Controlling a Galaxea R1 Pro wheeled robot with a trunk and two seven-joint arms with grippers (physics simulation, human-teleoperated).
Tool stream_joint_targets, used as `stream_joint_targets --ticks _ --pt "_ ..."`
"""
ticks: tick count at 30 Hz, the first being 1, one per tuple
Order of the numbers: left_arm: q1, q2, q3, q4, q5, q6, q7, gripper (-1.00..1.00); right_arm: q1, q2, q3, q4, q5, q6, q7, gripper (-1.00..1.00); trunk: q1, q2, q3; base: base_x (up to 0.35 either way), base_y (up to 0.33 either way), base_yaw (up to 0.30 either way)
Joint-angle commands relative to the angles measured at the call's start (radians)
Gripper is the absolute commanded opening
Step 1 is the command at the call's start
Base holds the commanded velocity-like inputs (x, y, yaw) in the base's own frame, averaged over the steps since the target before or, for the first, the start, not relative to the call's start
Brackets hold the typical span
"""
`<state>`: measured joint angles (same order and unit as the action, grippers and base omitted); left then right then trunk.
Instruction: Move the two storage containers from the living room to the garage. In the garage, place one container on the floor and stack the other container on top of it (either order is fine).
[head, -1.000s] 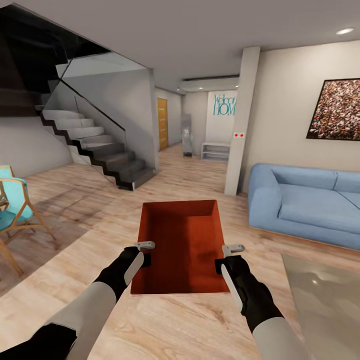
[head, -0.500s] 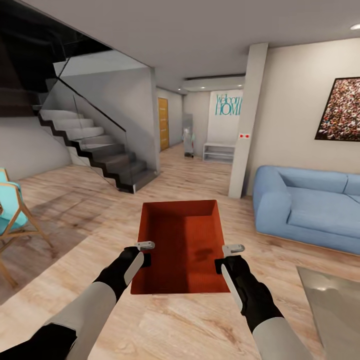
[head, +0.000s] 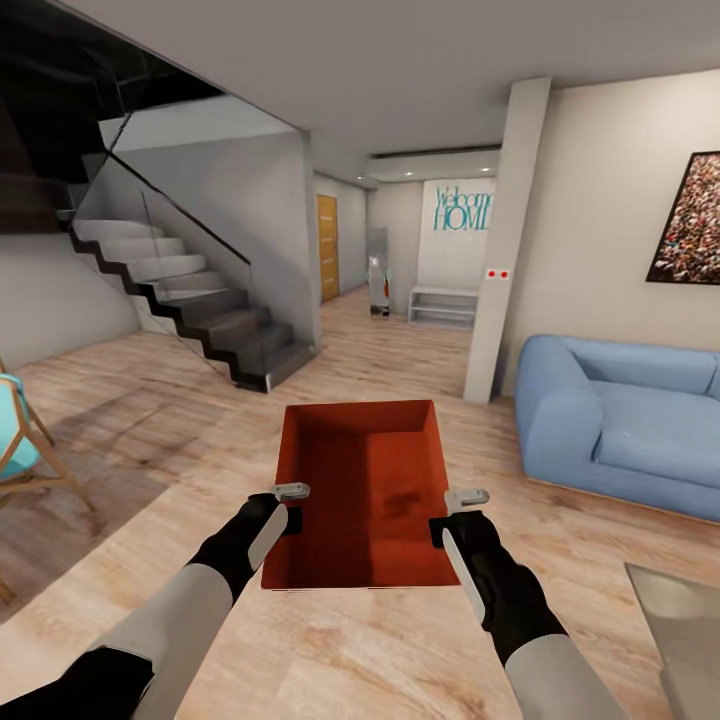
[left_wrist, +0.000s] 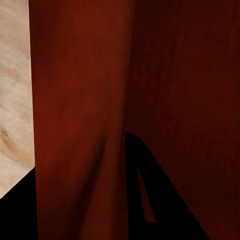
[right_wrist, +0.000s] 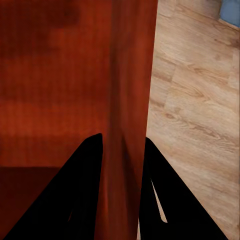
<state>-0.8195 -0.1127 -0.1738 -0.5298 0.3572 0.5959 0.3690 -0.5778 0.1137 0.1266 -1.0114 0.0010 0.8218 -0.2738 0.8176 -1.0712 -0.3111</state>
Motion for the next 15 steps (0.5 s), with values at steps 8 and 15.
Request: stream_joint_targets --ticks 8,15 --pt "0.000 0.001 -0.018 0.002 -0.003 0.062 0.001 -1.00 -0.001 0.000 0.005 -0.073 -0.052 -0.012 0.008 -1.00 0.000 0.000 0.000 0.335 0.001 0.000" --pt "0.000 0.001 -0.018 0.003 -0.003 0.062 0.001 -1.00 -0.001 0.000 0.005 -0.073 -0.052 -0.011 0.008 -1.00 0.000 0.000 0.000 0.335 0.000 0.000"
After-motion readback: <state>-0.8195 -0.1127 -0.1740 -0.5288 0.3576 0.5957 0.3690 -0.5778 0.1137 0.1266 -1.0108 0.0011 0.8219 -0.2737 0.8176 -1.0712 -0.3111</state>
